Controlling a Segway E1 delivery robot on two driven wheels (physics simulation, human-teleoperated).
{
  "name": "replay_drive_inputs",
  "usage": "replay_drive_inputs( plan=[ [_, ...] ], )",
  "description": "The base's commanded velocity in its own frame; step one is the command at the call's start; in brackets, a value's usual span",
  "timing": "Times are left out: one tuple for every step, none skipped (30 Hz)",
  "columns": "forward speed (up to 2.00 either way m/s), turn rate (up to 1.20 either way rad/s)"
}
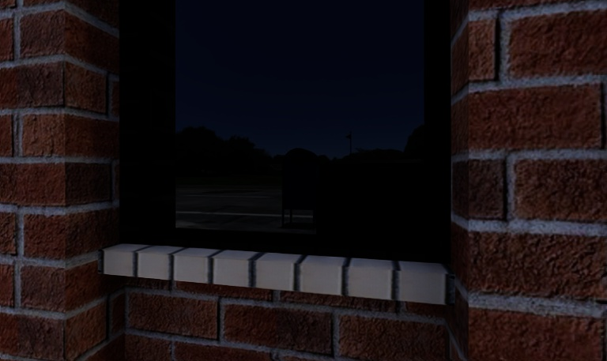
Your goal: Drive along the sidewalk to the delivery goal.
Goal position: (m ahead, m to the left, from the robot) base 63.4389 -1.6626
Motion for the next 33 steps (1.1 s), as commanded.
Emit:
replay_drive_inputs(
  plan=[
    [-0.19,-0.88],
    [-0.37,-0.94],
    [-0.42,-1.0],
    [-0.43,-1.03],
    [-0.43,-1.04],
    [-0.43,-1.04],
    [-0.43,-1.04],
    [-0.43,-1.04],
    [-0.43,-1.04],
    [-0.43,-1.04],
    [-0.43,-1.04],
    [-0.43,-1.04],
    [-0.43,-1.04],
    [-0.43,-1.04],
    [-0.43,-1.04],
    [-0.42,-1.04],
    [-0.4,-1.04],
    [-0.4,-1.04],
    [-0.39,-1.04],
    [-0.38,-1.04],
    [-0.38,-1.04],
    [-0.37,-1.04],
    [-0.35,-1.03],
    [-0.3,-1.02],
    [-0.05,-0.98],
    [0.0,-0.96],
    [0.0,-0.96],
    [0.0,-0.96],
    [0.0,-0.95],
    [0.0,-0.95],
    [0.0,-0.95],
    [0.0,-0.95],
    [0.0,-0.95]
  ],
)
